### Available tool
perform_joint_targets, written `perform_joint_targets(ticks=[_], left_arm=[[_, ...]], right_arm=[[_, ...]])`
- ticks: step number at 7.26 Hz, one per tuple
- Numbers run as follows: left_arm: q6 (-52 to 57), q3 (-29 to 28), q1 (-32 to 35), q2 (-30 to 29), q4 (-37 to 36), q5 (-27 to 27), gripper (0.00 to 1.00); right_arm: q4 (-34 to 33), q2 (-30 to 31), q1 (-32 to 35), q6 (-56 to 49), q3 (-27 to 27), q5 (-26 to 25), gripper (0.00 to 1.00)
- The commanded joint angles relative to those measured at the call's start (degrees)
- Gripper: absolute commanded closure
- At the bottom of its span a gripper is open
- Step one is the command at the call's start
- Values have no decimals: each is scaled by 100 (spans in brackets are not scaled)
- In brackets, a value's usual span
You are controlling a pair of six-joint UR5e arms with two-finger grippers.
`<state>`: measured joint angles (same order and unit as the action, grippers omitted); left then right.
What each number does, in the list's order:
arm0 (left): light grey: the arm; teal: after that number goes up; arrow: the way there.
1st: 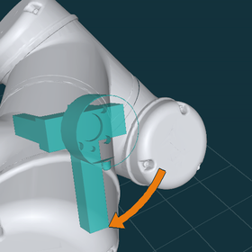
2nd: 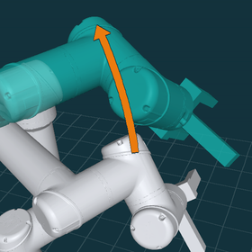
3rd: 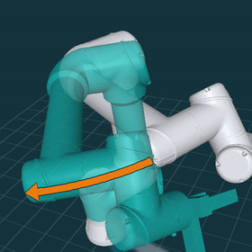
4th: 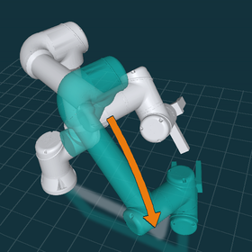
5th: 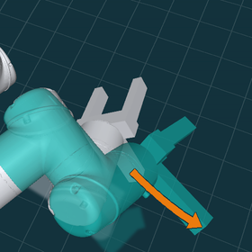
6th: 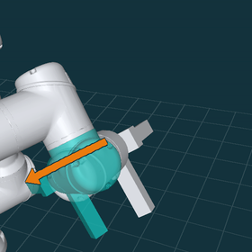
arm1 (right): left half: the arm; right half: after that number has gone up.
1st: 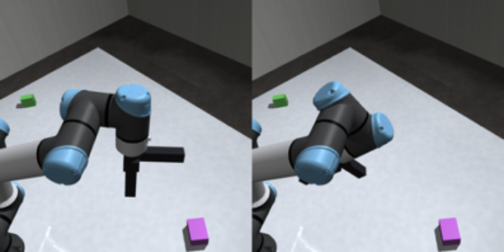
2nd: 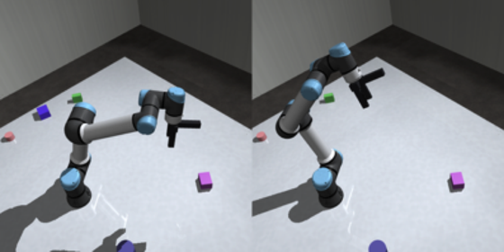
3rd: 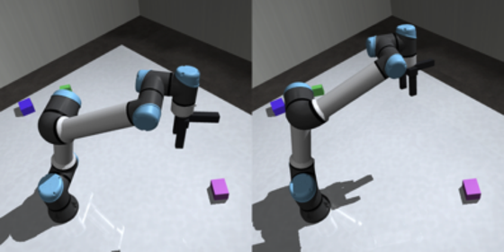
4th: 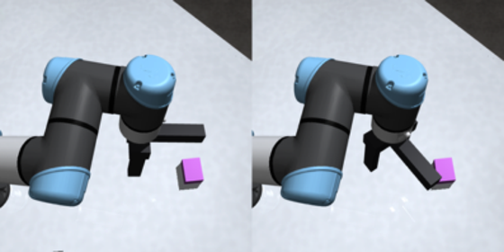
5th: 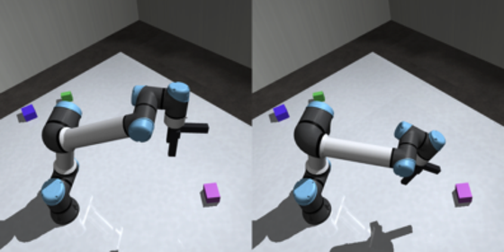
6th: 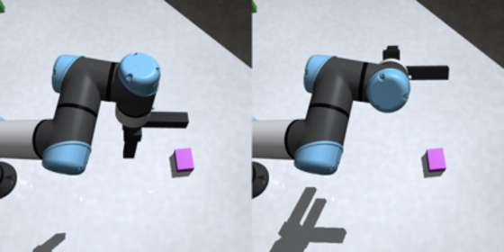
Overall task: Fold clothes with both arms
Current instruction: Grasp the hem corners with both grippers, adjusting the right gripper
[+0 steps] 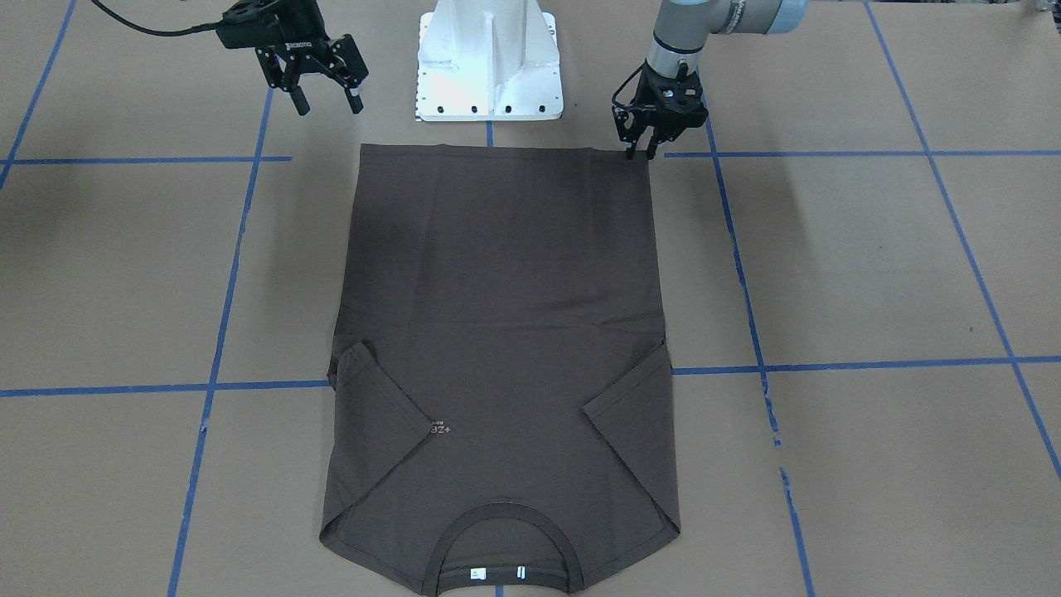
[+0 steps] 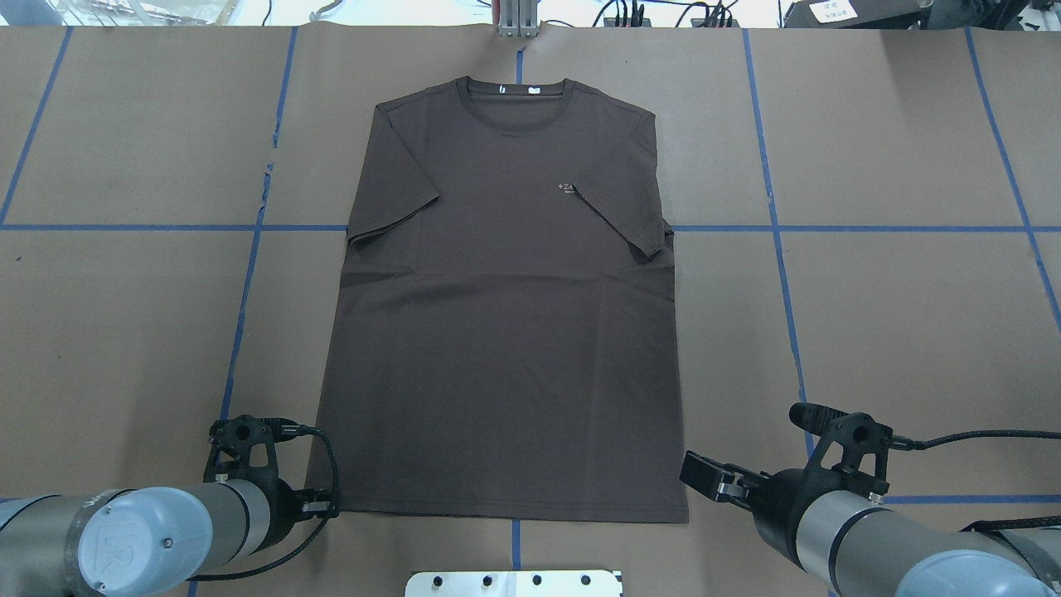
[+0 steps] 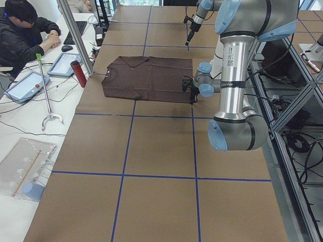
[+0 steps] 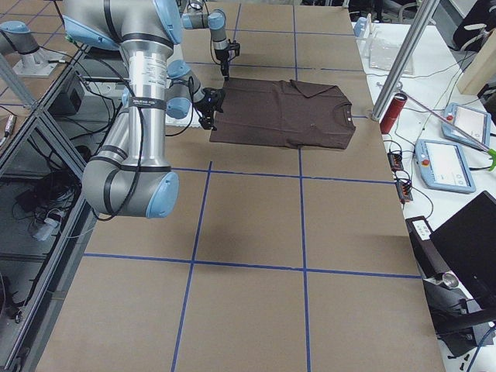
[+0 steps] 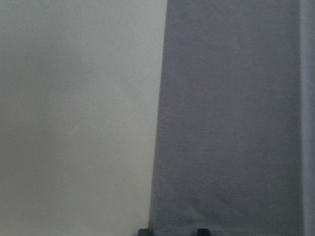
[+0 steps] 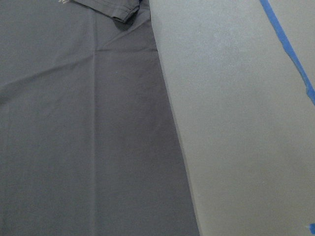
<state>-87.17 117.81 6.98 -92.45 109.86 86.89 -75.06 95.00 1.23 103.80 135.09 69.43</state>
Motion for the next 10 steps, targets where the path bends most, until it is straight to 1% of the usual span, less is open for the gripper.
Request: perform_joint_targets(ticks=[1,3,4,5,6,7,8,9,10], left_arm=[[-1,-3,-4,-1,0,-6,100],[-1,32,-4,-10,9,-32,100],[16,154,5,-1,0,-23,100],[16,355,5,-1,-61,-23,100],[16,401,5,-1,-105,-23,100],[8,392,5,-10,-105,-23,100],[8,401,5,-19,-105,-23,100],[8,401,5,-36,-105,-15,100],[8,401,-4,-45,-97,3,100]], right_arm=[[0,1,0,0,0,0,1],[0,1,0,0,0,0,1],[0,1,-9,0,-9,0,1],[0,-7,-61,17,-113,-70,3],[-26,-77,-201,44,-367,-427,11],[-44,-156,-263,375,-630,-552,20],[-79,-279,-281,387,-720,-562,23],[-549,-515,-333,395,-730,-571,31],[-1250,-996,-378,395,-808,-571,32]])
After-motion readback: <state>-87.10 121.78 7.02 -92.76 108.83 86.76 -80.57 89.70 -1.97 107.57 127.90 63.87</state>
